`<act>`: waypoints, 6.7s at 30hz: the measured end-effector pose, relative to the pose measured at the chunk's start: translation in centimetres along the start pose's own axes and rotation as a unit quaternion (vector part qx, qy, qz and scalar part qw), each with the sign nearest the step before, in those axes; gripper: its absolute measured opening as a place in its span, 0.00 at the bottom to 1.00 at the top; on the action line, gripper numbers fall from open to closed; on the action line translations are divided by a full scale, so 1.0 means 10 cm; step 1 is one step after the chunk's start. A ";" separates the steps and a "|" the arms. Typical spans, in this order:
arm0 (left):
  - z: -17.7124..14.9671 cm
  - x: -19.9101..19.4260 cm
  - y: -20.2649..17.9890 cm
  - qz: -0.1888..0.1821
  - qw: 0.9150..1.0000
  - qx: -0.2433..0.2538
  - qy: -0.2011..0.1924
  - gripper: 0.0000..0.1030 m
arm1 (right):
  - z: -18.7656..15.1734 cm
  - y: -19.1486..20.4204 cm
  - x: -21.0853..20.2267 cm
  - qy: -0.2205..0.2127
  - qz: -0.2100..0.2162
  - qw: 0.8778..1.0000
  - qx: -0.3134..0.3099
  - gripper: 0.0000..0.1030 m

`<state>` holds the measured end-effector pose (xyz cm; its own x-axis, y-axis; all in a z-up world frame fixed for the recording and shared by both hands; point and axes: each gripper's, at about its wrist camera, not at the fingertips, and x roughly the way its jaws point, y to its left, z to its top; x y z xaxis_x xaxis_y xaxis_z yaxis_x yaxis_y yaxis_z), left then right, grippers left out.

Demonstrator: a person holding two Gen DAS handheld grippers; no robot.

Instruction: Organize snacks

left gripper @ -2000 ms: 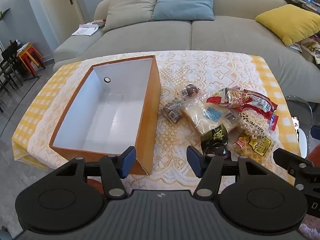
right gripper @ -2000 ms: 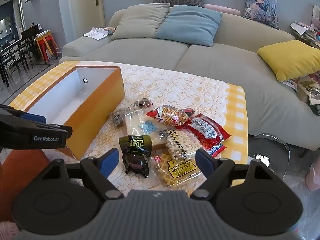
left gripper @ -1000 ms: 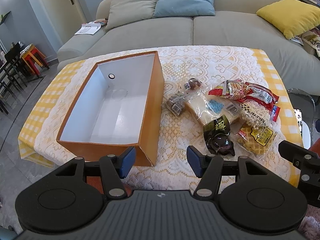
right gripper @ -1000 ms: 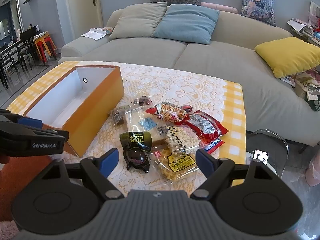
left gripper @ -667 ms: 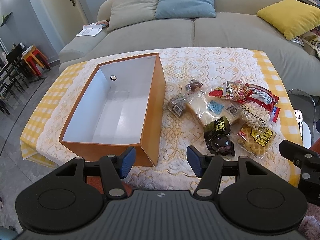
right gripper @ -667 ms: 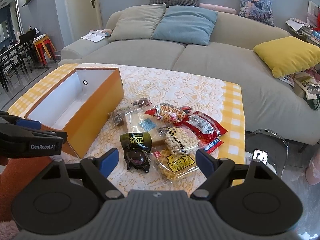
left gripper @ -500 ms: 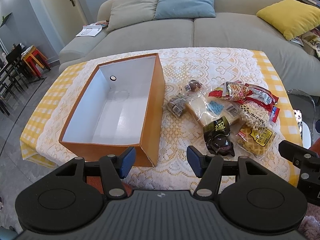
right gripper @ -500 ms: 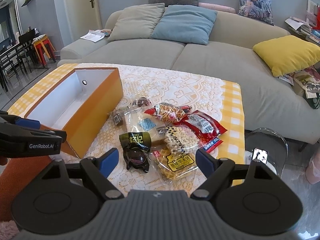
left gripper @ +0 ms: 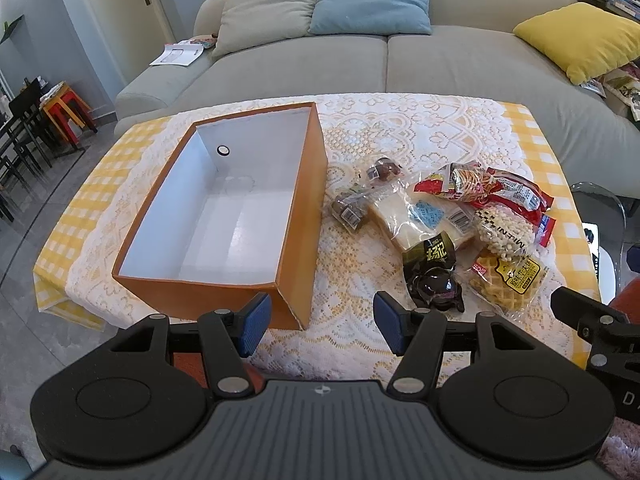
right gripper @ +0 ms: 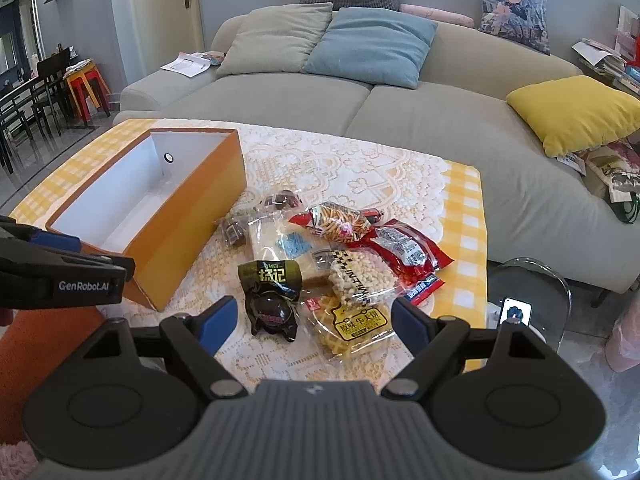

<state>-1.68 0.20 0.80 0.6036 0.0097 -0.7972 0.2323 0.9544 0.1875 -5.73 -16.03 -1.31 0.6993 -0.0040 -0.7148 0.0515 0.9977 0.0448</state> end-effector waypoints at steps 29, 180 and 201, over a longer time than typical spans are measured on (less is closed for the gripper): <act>-0.01 0.00 0.02 -0.001 1.000 -0.006 -0.005 0.67 | -0.01 0.00 0.05 0.009 -0.001 1.000 0.007 0.80; 0.59 1.96 1.71 -0.039 0.969 -0.123 0.212 0.60 | 1.23 1.62 2.18 0.159 0.274 0.945 -0.081 0.22; 0.71 1.36 1.38 -0.041 0.983 -0.095 0.148 0.60 | 1.27 1.28 1.59 0.090 0.253 0.960 -0.085 0.33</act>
<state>15.10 11.37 -3.40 0.3327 -0.0108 -0.9430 0.1072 0.9939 0.0264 15.11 -4.16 -3.28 0.4683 0.4798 -0.7420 -0.3896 0.8658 0.3140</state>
